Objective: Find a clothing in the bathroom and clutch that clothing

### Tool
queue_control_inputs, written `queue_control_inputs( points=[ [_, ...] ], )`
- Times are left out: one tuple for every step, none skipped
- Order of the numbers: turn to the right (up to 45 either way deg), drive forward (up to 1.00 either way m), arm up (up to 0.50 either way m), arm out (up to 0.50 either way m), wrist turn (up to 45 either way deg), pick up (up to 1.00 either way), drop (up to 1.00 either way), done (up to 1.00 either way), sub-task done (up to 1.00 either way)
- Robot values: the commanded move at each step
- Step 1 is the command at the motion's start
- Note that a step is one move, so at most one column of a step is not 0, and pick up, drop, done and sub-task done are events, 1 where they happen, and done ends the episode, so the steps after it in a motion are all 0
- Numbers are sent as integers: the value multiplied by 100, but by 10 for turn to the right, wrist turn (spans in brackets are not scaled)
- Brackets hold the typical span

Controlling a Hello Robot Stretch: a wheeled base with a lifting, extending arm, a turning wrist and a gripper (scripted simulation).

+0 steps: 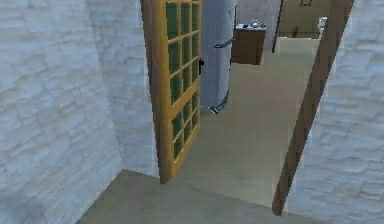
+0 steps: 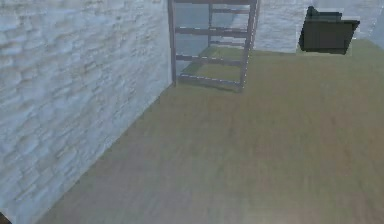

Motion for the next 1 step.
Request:
queue_control_inputs(
  points=[
    [0, 85, 0, 0, 0, 0, 0, 0, 0]
  ],
)
